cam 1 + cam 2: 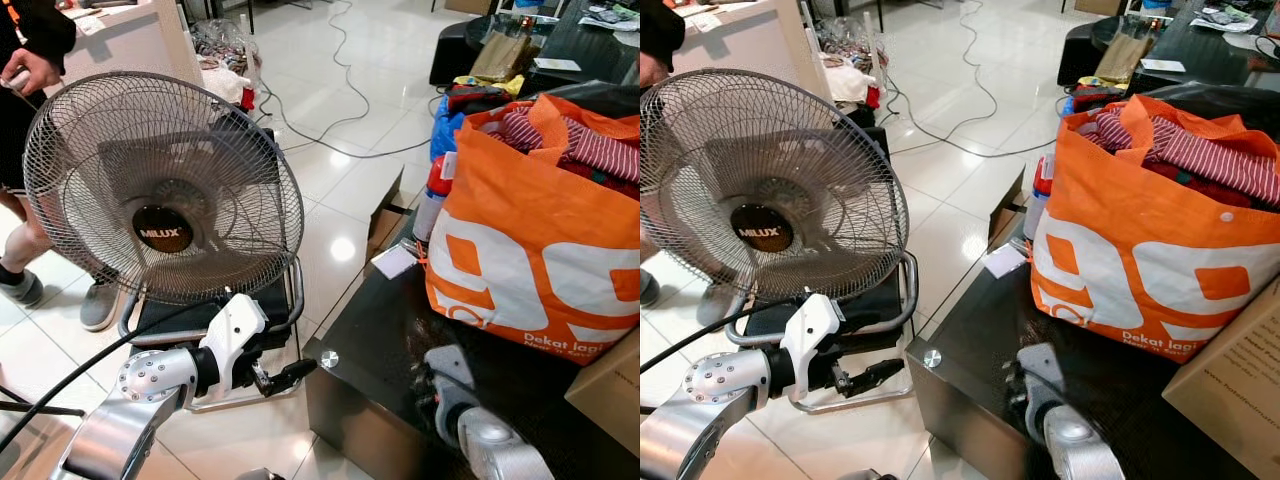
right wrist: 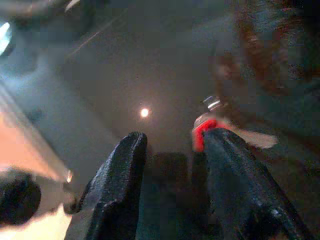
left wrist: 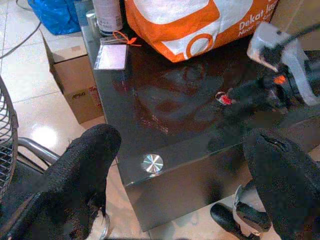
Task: Hang keys on a hook
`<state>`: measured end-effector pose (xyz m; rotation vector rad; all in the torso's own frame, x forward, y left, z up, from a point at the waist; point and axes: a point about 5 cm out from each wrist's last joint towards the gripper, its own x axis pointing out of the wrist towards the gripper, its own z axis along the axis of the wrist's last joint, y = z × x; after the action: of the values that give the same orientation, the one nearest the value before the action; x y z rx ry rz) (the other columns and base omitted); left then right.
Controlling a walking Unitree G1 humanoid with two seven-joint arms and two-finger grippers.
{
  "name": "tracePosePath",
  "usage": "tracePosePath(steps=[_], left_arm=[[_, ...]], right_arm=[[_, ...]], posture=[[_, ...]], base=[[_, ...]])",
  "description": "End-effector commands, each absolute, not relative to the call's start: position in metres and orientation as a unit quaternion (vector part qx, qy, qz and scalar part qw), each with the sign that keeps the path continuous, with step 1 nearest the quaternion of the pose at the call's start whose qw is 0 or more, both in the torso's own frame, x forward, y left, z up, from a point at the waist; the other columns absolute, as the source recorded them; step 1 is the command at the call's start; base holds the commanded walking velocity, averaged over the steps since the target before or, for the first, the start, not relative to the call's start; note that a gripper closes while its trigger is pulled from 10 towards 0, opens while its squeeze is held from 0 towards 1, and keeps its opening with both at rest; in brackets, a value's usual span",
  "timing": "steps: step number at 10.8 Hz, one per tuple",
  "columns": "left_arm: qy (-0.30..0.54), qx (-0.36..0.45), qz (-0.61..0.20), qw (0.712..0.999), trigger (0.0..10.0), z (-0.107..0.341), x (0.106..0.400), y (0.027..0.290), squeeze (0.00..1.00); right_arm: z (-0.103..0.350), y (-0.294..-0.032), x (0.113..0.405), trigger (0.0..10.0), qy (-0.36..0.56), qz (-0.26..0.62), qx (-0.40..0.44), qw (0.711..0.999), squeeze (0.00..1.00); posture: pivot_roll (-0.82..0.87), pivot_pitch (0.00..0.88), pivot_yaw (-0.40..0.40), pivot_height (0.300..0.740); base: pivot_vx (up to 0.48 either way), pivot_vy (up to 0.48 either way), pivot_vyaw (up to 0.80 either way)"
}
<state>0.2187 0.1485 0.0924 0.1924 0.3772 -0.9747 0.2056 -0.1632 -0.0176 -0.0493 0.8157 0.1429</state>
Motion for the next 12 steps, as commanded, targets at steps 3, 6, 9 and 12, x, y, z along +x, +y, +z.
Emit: tracePosePath(steps=[3, 6, 9, 12], left_arm=[[0.178, 0.095, -0.467, 0.861, 10.0, 0.092, 0.219, 0.150, 0.06], [0.179, 0.093, -0.469, 0.860, 10.0, 0.092, 0.219, 0.149, 0.06], [0.179, 0.095, -0.470, 0.859, 10.0, 0.093, 0.219, 0.150, 0.07], [0.180, 0.095, -0.471, 0.858, 10.0, 0.094, 0.217, 0.150, 0.07]], right_arm=[[-0.008, -0.161, 0.215, 10.0, 0.368, 0.045, -0.009, 0.929, 0.00], [-0.009, -0.156, 0.226, 10.0, 0.344, 0.030, -0.029, 0.938, 0.00], [-0.015, -0.154, 0.233, 10.0, 0.346, 0.042, -0.052, 0.936, 0.00], [-0.022, -0.156, 0.235, 10.0, 0.355, 0.052, -0.071, 0.931, 0.00]], posture=[[-0.02, 0.000, 0.054, 0.740], [-0.02, 0.000, 0.056, 0.740], [-0.01, 0.000, 0.056, 0.740], [0.00, 0.000, 0.056, 0.740]], base=[[0.000, 0.000, 0.00], [0.000, 0.000, 0.00], [0.000, 0.000, 0.00], [0.000, 0.000, 0.00]])
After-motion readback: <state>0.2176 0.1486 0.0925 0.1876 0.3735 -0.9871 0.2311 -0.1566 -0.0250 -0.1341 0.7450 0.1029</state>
